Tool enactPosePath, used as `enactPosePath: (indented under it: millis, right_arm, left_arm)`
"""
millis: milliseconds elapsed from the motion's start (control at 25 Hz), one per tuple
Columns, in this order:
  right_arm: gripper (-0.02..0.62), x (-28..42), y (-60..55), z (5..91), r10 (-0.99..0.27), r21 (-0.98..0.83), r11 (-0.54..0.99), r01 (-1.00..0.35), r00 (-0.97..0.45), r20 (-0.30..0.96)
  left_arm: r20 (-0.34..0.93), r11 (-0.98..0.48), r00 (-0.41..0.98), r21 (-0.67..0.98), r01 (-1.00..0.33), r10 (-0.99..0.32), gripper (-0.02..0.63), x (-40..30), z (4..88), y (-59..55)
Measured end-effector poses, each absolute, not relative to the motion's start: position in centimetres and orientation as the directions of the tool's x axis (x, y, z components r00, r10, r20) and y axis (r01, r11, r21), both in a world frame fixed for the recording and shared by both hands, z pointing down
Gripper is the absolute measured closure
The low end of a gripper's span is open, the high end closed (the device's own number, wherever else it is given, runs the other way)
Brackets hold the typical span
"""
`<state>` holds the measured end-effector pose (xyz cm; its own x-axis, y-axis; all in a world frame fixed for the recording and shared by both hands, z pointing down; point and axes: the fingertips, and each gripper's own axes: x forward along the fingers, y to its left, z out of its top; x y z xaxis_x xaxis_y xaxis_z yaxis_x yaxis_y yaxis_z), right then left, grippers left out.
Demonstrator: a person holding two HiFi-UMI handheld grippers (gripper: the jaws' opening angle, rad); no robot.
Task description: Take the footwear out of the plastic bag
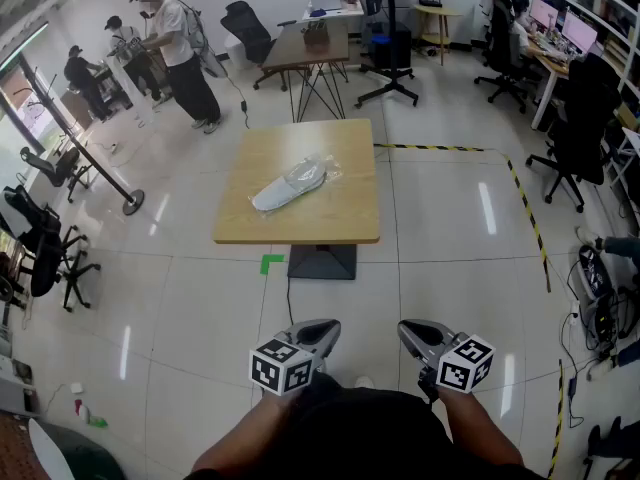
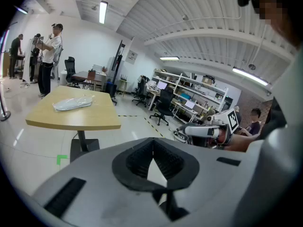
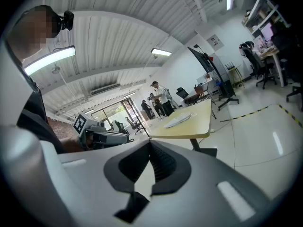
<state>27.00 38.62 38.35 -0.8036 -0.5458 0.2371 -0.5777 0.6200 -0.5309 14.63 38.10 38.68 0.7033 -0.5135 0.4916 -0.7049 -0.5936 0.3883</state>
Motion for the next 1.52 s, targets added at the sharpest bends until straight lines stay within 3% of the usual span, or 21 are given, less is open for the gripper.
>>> enactPosePath:
  millis: [280, 640, 920, 1160, 1520]
  right_arm:
    - [0.594, 26.0, 35.1, 38.8, -0.548, -0.543, 0.615, -0.572, -0.805, 0.227]
    - [0.594, 24.0, 27.8, 41.2, -0.513, -0.527, 0.608, -0.594, -0.8, 0.309]
    - [0.594, 18.5, 17.6, 42.2, -0.473, -0.475, 0.627, -0.617, -0.786, 0.397]
    - [0.594, 12.6, 7.5, 43.1, -0.444, -0.429, 0.615, -0.661, -0.74, 0.505]
    - [0.594, 10.3, -3.9, 45.6, -0.515, -0.388, 0.555, -0.735, -0.671, 0.534]
  left_arm:
    - [0.518, -0.533, 0.652, 0.38, -0.755, -0.554, 0.6, 10.6, 39.5, 34.5]
    - [0.483, -0.401, 0.6, 0.456, -0.794, -0.638, 0.598, 5.3, 42.8, 25.3]
    - [0.499, -0.32, 0.553, 0.478, -0.818, -0.667, 0.597, -1.5, 46.4, 15.2]
    - [0.552, -0.266, 0.548, 0.51, -0.818, -0.628, 0.561, -8.5, 50.8, 5.4]
    - [0.648, -0.262, 0.572, 0.516, -0.816, -0.503, 0.522, -12.8, 57.9, 1.2]
